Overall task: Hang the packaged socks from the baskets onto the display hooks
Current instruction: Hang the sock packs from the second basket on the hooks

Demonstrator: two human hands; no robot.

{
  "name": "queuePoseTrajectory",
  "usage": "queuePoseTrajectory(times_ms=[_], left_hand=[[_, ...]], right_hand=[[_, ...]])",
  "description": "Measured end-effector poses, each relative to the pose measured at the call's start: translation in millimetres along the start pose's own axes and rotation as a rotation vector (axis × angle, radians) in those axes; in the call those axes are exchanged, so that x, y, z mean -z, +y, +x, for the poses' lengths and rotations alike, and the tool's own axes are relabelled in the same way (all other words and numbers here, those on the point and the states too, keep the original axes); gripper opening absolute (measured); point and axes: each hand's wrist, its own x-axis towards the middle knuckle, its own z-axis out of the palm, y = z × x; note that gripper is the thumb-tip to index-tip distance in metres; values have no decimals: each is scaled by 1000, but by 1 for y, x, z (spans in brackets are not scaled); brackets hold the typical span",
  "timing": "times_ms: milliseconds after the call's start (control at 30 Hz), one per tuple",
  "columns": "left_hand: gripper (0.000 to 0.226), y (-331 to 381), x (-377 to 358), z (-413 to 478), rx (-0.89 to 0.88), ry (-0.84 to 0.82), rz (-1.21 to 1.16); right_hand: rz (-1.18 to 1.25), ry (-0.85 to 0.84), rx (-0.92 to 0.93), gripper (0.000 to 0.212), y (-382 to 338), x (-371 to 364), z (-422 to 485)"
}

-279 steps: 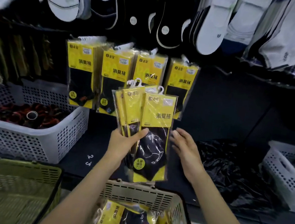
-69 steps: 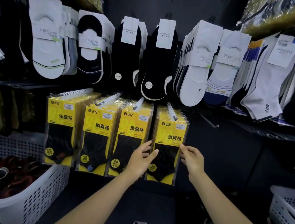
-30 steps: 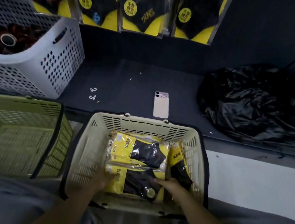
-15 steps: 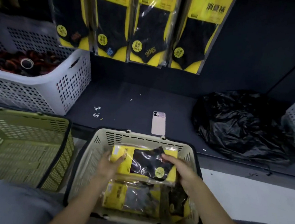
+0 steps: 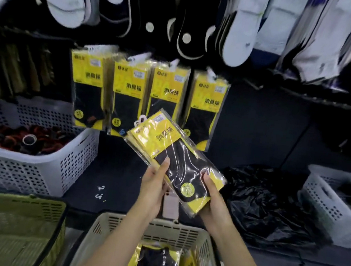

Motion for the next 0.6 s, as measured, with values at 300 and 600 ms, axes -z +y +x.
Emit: queuePoseTrajectory(times_ms=[300,600], left_hand=[[36,49,-33,15,-259,-85,403],[49,49,-77,28,-288,-231,525]], right_hand=[[-367,49,347,58,-86,1,14],[-297,74,482,27,-131,1,31]])
